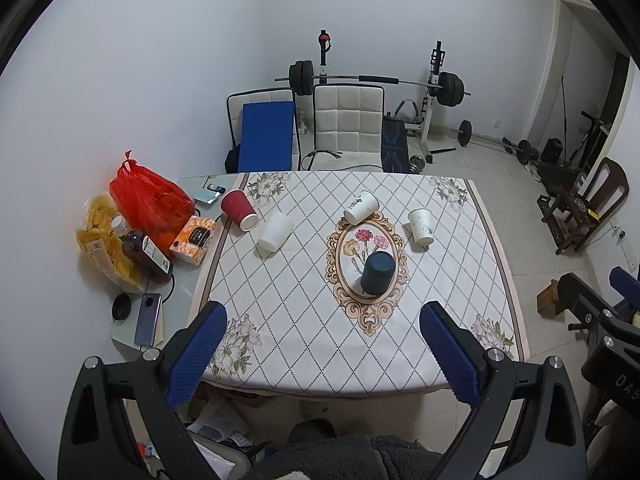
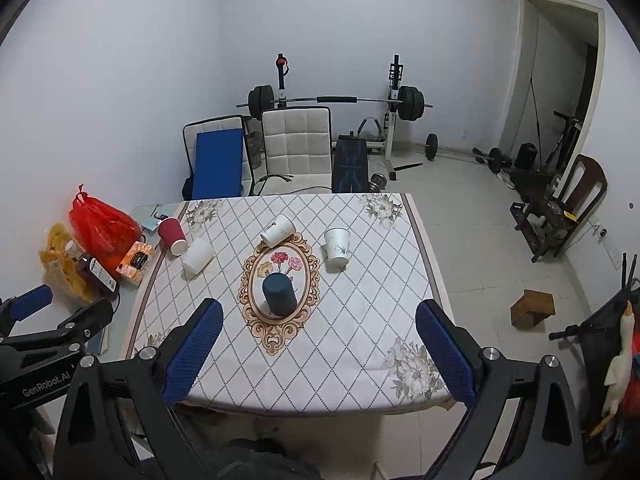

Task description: Flip cup upside down

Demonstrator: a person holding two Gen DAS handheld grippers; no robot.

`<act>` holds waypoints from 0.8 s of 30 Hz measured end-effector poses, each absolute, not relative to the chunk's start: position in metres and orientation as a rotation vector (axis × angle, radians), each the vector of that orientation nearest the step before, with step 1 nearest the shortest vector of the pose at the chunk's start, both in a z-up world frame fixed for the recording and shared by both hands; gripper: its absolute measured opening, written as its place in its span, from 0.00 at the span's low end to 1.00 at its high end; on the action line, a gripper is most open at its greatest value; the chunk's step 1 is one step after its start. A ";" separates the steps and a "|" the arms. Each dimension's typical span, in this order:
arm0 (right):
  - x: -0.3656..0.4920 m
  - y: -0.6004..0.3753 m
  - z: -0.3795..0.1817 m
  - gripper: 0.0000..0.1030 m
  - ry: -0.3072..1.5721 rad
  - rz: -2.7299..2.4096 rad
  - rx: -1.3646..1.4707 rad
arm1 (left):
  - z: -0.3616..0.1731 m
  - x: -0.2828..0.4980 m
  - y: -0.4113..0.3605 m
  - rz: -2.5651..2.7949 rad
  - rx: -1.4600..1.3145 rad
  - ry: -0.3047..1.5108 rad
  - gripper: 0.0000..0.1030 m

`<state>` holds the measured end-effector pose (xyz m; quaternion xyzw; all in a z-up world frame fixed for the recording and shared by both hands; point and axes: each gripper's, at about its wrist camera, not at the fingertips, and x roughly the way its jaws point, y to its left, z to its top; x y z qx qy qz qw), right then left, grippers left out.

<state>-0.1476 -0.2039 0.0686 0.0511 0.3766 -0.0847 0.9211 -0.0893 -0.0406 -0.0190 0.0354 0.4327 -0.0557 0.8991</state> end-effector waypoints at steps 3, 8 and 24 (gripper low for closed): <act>-0.147 -0.203 0.067 0.96 0.784 -0.162 0.108 | -0.019 -0.090 -0.039 -0.115 0.065 0.895 0.96; -0.147 -0.202 0.064 0.96 0.791 -0.156 0.101 | -0.017 -0.091 -0.036 -0.090 0.061 0.882 0.96; -0.149 -0.197 0.064 0.96 0.787 -0.144 0.084 | -0.017 -0.093 -0.032 -0.086 0.059 0.885 0.96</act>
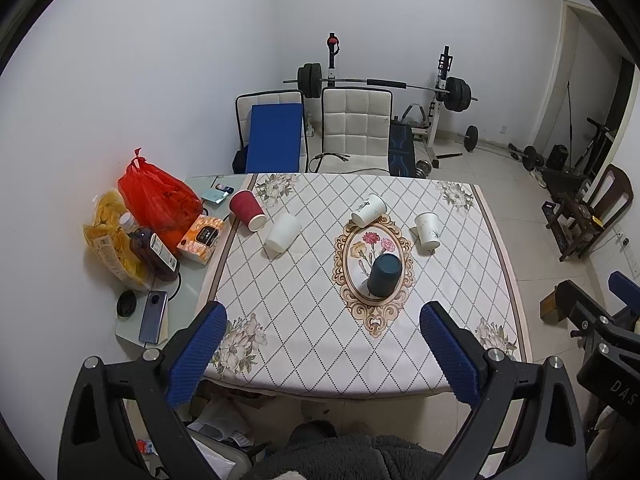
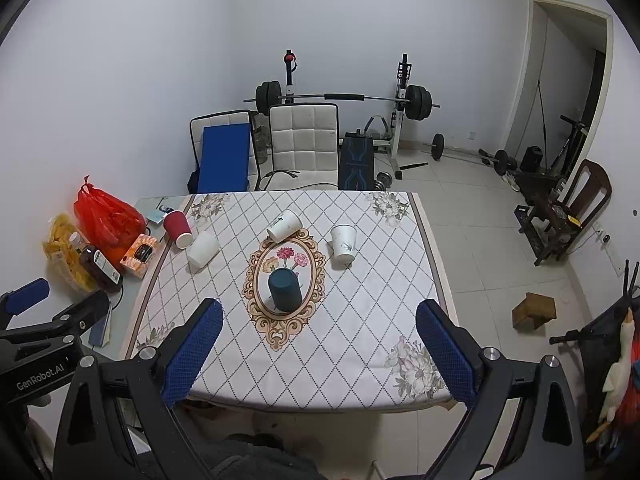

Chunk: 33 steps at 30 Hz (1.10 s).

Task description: Flip cup upside down

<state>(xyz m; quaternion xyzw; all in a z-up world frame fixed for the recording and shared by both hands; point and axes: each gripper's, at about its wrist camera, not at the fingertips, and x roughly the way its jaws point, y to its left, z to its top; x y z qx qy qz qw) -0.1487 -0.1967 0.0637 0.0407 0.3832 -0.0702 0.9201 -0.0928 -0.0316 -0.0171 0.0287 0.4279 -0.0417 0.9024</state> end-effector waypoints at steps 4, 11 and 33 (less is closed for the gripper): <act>-0.148 -0.197 0.064 0.96 0.790 -0.143 0.086 | -0.020 -0.094 -0.029 -0.086 0.057 0.891 0.96; -0.150 -0.195 0.063 0.96 0.792 -0.140 0.084 | -0.022 -0.095 -0.027 -0.085 0.053 0.896 0.96; -0.150 -0.193 0.062 0.96 0.805 -0.132 0.083 | -0.016 -0.091 -0.030 -0.092 0.055 0.896 0.96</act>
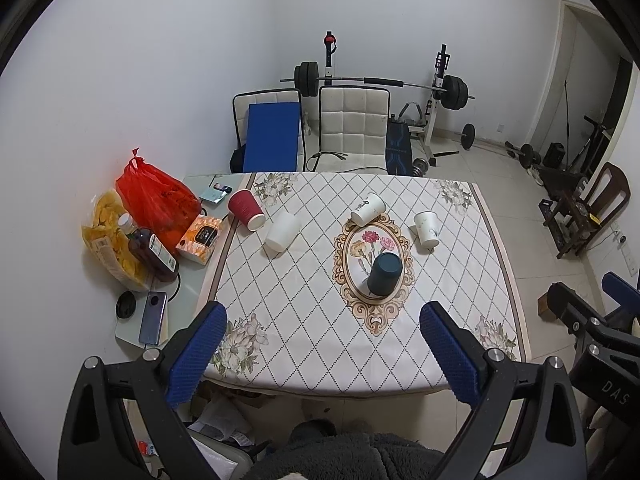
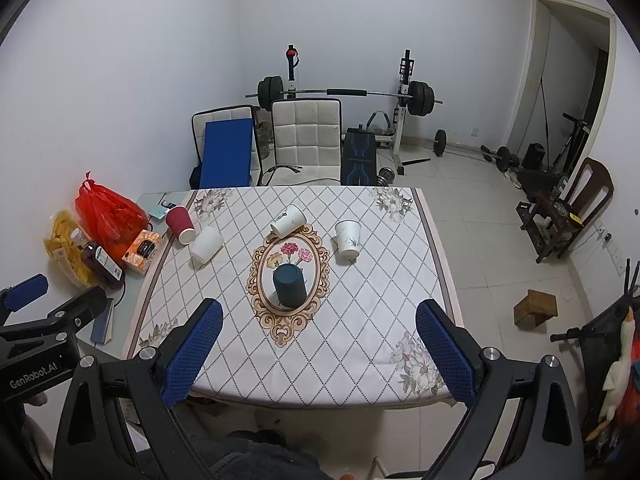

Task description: Flip cup upside down

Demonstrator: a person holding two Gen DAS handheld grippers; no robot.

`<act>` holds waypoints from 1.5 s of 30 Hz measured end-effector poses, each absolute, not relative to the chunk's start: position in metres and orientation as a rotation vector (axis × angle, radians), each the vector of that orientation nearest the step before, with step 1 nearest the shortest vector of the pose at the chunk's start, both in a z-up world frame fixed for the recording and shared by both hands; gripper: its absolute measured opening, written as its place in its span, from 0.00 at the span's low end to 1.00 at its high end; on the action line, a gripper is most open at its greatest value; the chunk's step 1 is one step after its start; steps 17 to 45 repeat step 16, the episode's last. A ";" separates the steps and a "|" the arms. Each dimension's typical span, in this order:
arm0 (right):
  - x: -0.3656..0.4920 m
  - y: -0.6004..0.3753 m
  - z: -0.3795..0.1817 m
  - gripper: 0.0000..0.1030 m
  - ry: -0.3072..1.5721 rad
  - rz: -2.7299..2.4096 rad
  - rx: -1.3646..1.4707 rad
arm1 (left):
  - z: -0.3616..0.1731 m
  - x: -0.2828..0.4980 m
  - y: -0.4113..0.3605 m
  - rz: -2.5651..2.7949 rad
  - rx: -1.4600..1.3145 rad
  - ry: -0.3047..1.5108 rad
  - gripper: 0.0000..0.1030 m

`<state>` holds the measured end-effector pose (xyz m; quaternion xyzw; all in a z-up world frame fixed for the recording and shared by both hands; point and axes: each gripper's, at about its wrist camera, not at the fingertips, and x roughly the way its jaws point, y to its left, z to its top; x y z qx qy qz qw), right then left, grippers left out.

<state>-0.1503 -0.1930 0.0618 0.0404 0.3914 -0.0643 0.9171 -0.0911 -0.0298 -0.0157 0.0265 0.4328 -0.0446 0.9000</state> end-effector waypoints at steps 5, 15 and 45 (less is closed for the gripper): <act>-0.151 -0.193 0.062 0.96 0.810 -0.132 0.084 | -0.015 -0.090 -0.029 -0.096 0.053 0.899 0.96; -0.146 -0.191 0.063 0.96 0.815 -0.127 0.085 | -0.016 -0.087 -0.029 -0.104 0.058 0.901 0.96; -0.145 -0.191 0.063 0.96 0.817 -0.126 0.084 | -0.017 -0.087 -0.029 -0.103 0.058 0.900 0.96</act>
